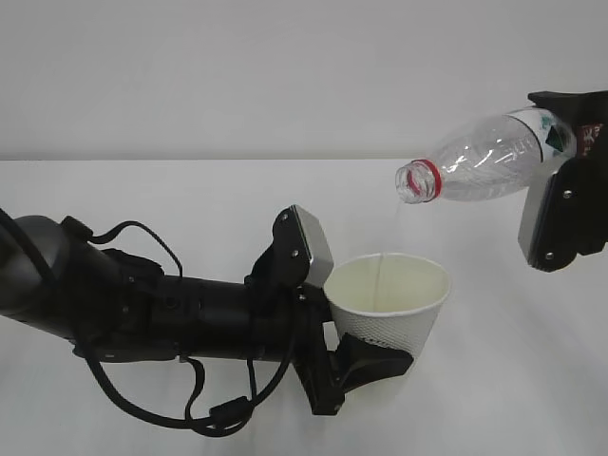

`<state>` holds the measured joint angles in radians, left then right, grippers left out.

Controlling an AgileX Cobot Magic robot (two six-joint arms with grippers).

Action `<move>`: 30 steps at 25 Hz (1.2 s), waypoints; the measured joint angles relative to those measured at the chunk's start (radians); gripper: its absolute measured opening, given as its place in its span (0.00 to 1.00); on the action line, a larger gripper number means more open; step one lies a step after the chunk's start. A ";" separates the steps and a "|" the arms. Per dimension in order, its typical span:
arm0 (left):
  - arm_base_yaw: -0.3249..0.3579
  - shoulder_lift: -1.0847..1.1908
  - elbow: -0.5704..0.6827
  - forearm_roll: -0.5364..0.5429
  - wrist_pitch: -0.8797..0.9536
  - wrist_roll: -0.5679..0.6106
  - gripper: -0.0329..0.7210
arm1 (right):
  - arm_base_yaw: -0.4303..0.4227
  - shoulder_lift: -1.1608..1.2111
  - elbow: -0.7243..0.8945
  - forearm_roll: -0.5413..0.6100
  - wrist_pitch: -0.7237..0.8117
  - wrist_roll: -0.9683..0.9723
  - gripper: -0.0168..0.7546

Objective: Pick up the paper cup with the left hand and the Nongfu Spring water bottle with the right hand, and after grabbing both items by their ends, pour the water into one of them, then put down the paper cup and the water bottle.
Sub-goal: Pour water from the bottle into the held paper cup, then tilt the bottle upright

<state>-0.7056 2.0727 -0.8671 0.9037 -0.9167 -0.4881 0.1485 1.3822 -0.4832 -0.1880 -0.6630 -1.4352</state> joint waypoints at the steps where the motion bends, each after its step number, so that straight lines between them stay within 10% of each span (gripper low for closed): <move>1: 0.000 0.000 0.000 0.000 0.000 0.000 0.70 | 0.000 0.000 0.000 0.000 0.000 -0.002 0.69; 30: 0.000 0.000 0.000 0.000 0.001 0.000 0.70 | 0.000 0.000 0.000 0.000 -0.002 -0.015 0.69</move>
<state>-0.7056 2.0727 -0.8671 0.9037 -0.9153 -0.4881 0.1485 1.3822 -0.4832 -0.1880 -0.6647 -1.4506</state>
